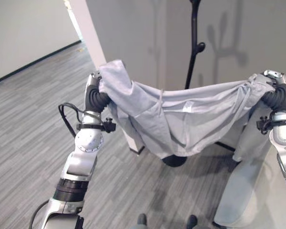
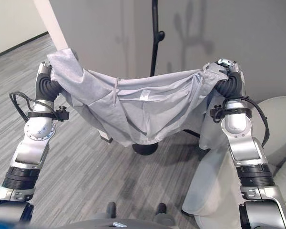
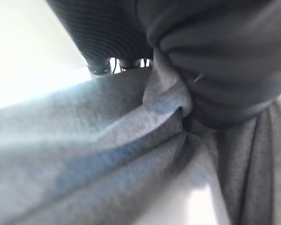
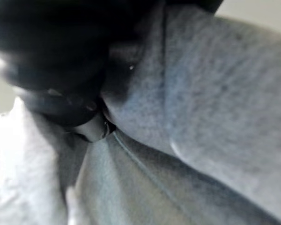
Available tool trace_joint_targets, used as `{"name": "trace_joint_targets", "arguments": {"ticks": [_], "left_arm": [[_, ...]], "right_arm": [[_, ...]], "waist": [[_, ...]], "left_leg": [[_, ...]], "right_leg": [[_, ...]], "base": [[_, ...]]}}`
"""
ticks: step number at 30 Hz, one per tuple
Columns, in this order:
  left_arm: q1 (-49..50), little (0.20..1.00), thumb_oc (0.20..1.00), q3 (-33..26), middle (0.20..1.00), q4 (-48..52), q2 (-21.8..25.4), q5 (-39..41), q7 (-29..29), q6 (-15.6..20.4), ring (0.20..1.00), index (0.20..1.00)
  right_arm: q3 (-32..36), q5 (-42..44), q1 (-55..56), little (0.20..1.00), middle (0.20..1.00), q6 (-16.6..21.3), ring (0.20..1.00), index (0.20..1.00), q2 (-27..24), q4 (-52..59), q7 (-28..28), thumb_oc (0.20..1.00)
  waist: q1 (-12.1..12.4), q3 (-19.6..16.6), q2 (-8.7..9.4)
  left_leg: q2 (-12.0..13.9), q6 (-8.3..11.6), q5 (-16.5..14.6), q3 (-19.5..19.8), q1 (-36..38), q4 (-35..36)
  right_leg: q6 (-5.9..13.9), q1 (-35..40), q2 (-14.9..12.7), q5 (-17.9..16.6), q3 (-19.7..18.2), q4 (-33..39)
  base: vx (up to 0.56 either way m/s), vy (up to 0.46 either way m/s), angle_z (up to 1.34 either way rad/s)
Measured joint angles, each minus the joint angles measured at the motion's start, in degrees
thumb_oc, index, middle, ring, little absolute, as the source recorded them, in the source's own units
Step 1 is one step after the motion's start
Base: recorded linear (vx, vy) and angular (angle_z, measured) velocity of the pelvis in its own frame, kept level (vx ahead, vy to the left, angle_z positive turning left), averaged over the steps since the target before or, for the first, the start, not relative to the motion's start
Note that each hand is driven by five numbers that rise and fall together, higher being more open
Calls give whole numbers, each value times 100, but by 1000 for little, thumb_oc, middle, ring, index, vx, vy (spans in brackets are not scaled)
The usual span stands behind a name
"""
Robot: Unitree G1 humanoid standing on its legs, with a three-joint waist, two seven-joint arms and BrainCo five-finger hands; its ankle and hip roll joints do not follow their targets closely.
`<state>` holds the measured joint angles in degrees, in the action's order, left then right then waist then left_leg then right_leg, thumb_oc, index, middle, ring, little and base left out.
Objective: Hang the clothes on the sofa on the clothes rack.
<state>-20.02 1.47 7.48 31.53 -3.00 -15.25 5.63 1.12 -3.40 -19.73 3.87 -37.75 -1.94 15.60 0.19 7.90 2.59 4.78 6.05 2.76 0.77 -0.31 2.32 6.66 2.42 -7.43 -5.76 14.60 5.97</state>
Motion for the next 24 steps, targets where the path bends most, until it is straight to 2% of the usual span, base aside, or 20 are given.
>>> {"name": "trace_joint_targets", "arguments": {"ticks": [3, 8, 18, 24], "left_arm": [[26, 200, 200, 24, 200, -3, 77, -6, -1, -83, 200, 200], [26, 200, 200, 23, 200, 140, 244, -6, -20, -81, 200, 200], [190, 200, 200, 24, 200, 142, 241, -5, -16, -82, 200, 200], [192, 200, 200, 25, 200, 142, 241, -4, -16, -82, 200, 200]], "right_arm": [[3, -2, -5, 200, 200, 7, 200, 200, 211, 2, -1, 200], [3, -2, -33, 200, 200, 14, 200, 200, 285, 4, 2, 200], [-26, -2, -33, 200, 200, 7, 200, 200, 281, 5, 1, 200], [-26, -3, -26, 200, 200, -2, 200, 200, 281, 6, 4, 200]], "waist": [[21, -32, 141], [20, -52, 115], [12, -231, -159], [7, -301, -212]], "left_leg": [[-67, -91, 69, -29, 147, 157], [-121, -123, 73, -57, 458, 297], [-3, -93, 32, -227, 560, 327], [35, -90, 53, -216, 548, 327]], "right_leg": [[18, 85, -78, -19, 9, 4], [74, 311, -132, 21, -31, 3], [56, 324, -33, 5, -197, 6], [35, 317, -1, -9, -188, 7]], "base": [[84, 33, 1], [69, 56, -2], [59, 10, -9], [28, -21, 0]]}}
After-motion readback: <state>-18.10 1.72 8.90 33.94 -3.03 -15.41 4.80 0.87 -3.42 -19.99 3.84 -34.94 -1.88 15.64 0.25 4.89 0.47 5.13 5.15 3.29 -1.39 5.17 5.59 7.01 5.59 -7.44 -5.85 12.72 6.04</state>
